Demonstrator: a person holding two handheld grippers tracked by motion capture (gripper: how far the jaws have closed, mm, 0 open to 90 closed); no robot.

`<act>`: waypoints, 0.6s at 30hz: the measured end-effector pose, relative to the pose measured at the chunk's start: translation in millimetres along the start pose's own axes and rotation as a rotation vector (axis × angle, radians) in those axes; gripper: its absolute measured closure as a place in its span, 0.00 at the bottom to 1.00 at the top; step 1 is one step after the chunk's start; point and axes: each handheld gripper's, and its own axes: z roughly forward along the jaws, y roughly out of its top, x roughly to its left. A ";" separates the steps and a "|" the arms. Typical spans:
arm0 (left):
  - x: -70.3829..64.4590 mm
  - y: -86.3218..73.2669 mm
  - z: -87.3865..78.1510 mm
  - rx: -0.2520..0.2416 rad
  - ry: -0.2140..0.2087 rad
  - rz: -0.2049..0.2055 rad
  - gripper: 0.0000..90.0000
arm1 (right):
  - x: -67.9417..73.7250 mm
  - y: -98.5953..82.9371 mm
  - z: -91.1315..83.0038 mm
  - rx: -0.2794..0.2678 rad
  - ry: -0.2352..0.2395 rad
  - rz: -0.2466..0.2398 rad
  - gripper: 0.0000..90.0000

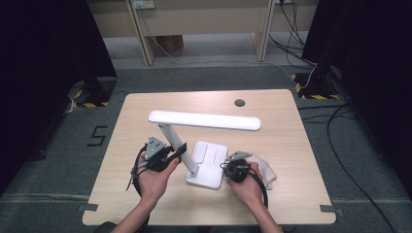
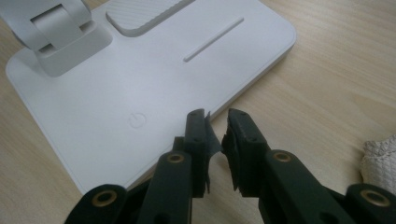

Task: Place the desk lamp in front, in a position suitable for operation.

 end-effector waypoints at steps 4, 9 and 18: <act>-1.9 -2.2 -5.8 0.006 -0.021 0.011 0.74 | 0.6 -1.0 1.6 0.009 -0.004 -0.002 0.89; -4.9 -6.6 -13.8 0.004 -0.042 0.022 0.72 | 1.2 -1.8 5.6 0.011 -0.004 0.004 0.90; 0.3 -8.5 -15.6 -0.002 -0.048 0.029 0.71 | -1.2 3.8 15.9 0.001 -0.020 0.017 0.91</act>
